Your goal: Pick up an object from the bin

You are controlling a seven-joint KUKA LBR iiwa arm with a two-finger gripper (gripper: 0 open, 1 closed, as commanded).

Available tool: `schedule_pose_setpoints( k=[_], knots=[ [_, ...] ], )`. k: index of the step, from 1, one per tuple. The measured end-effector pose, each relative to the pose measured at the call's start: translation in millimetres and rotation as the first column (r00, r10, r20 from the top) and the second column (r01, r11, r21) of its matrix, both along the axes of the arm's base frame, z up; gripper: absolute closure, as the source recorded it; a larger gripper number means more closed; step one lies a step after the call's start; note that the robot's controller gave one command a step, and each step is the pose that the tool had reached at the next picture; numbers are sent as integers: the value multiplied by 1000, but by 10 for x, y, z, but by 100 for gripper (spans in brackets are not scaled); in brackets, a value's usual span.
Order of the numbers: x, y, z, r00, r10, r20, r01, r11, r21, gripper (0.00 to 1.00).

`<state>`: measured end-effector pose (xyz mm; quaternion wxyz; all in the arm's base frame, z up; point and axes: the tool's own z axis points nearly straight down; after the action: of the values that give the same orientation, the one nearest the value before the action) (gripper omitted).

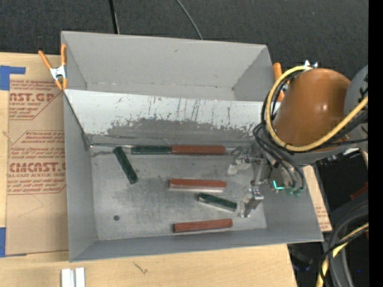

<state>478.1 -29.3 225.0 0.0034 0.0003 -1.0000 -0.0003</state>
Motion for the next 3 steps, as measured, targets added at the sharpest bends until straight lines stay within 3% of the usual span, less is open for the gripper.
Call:
schedule_pose_setpoints(
  k=[1,2,3],
  knots=[
    [16,-1,36,1000,0,8,0,1000,-1,0],
    [503,399,-538,993,-121,14,121,993,1,0],
    [599,471,-823,972,-236,5,236,972,0,0]
  ],
)
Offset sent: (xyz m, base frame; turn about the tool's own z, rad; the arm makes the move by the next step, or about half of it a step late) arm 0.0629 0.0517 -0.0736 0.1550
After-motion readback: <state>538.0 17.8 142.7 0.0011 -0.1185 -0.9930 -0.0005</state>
